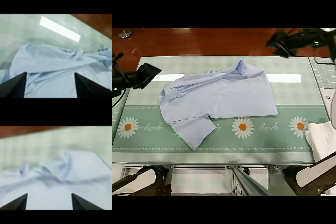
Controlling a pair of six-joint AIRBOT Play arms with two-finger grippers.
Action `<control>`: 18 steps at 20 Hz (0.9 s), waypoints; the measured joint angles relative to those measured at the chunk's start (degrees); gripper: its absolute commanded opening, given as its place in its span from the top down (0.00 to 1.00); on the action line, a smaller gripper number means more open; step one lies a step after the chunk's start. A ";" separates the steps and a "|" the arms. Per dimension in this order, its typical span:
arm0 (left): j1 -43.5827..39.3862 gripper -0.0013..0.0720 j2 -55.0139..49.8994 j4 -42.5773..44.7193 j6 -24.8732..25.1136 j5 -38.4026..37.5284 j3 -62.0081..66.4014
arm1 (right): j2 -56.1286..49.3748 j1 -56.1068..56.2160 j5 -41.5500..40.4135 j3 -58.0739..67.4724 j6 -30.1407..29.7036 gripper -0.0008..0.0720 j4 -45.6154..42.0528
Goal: Fold the shirts.
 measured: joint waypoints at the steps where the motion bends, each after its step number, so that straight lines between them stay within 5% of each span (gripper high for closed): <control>1: 2.69 0.03 -0.33 2.08 -1.44 -3.91 0.02 | 1.11 -2.32 5.09 -1.01 -0.55 0.13 -2.36; 4: 10.08 0.03 -0.61 8.81 -4.87 -15.28 -3.37 | 8.04 -9.03 12.92 -10.03 -1.97 0.13 -10.78; 7: 15.17 0.03 0.04 11.19 -6.27 -21.27 -11.82 | 18.56 -14.53 7.98 -28.76 -2.91 0.13 -11.72; 12: 17.25 0.03 0.17 6.84 -5.33 -21.84 -22.93 | 33.70 -18.16 -4.39 -60.04 -9.42 0.13 -4.00; 18: 12.11 0.03 0.07 1.97 -4.90 -16.44 -25.86 | 39.87 -18.86 -10.01 -73.61 -13.79 0.13 1.38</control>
